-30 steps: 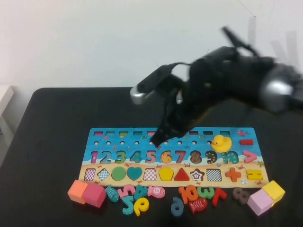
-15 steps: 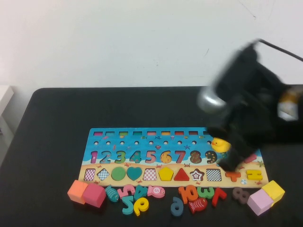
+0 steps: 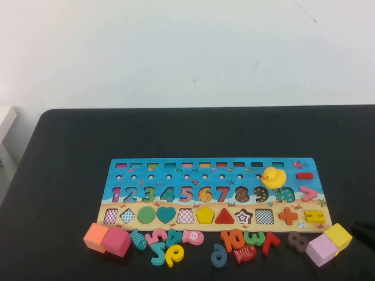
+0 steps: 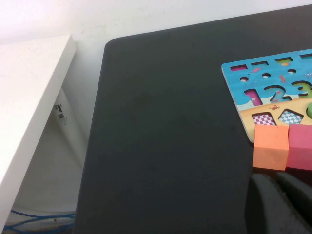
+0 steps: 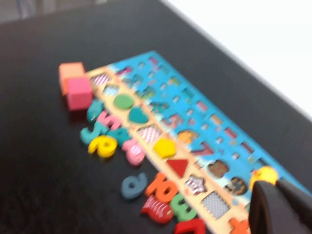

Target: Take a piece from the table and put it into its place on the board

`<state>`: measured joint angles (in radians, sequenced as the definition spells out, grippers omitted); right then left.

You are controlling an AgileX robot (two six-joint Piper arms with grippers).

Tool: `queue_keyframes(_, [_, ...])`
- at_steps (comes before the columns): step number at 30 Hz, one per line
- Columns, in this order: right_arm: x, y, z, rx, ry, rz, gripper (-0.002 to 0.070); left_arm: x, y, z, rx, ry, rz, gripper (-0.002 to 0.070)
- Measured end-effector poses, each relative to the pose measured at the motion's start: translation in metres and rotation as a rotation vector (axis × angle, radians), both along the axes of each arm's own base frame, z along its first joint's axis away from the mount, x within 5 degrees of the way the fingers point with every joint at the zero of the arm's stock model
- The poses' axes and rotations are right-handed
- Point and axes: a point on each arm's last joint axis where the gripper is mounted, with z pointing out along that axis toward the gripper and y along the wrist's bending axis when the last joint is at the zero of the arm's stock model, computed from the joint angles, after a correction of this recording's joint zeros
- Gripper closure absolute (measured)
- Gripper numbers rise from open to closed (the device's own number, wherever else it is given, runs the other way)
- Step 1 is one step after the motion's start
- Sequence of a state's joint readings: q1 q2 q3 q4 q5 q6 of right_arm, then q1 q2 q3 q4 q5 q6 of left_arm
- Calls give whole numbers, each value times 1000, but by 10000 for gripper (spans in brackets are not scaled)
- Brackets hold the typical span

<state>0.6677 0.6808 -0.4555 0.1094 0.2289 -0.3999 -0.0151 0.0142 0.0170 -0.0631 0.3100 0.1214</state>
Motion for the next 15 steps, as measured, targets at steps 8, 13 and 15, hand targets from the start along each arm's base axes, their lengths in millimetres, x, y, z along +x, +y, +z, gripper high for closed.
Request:
queue_keyframes(8, [-25, -24, -48, 113, -182, -31, 657, 0, 0, 0, 0, 0, 0, 676])
queue_keyframes(13, [-34, -34, -75, 186, -260, -57, 657, 0, 0, 0, 2, 0, -1, 676])
queue_keyframes(15, [-36, -37, -81, 213, -259, -82, 657, 0, 0, 0, 2, 0, -1, 676])
